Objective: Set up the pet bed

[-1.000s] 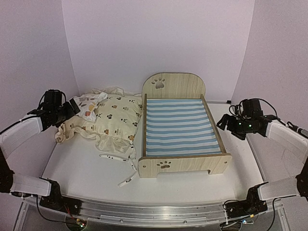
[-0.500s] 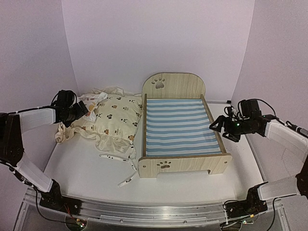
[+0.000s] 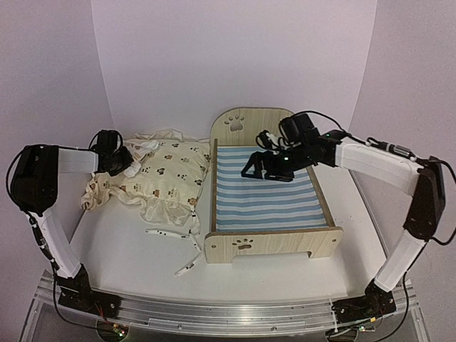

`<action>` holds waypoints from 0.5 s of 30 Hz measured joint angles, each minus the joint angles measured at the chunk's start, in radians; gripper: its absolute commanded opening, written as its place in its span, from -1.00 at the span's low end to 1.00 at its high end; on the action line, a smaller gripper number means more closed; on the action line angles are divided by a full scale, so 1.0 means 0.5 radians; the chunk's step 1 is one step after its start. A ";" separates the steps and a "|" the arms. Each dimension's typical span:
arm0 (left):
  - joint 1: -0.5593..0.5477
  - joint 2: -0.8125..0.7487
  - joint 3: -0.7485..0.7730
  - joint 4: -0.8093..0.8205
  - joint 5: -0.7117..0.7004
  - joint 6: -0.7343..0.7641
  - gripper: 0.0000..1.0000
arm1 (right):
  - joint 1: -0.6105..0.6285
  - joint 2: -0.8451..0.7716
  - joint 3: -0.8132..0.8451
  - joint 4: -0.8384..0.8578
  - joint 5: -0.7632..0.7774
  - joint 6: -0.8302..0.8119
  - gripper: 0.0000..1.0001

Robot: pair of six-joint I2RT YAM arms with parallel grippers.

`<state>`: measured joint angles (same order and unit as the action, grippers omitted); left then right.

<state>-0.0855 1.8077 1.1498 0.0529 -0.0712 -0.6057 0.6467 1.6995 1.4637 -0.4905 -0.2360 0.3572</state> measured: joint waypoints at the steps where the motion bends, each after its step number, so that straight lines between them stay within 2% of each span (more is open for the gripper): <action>1: 0.003 -0.010 0.001 -0.004 0.001 0.006 -1.00 | 0.046 0.128 0.133 0.002 0.012 0.001 0.97; 5: 0.008 -0.137 -0.019 -0.088 -0.006 0.014 -1.00 | 0.195 0.608 0.642 0.007 0.049 0.017 0.97; 10: 0.012 -0.514 -0.099 -0.284 -0.033 0.049 -1.00 | 0.293 1.199 1.288 0.029 0.068 0.066 0.96; 15: 0.014 -0.849 -0.157 -0.430 -0.053 0.089 -1.00 | 0.310 1.505 1.684 0.036 0.106 0.096 0.96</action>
<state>-0.0784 1.3833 1.0715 -0.1623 -0.0977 -0.5610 0.8015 2.4518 2.3057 -0.4723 -0.1832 0.4050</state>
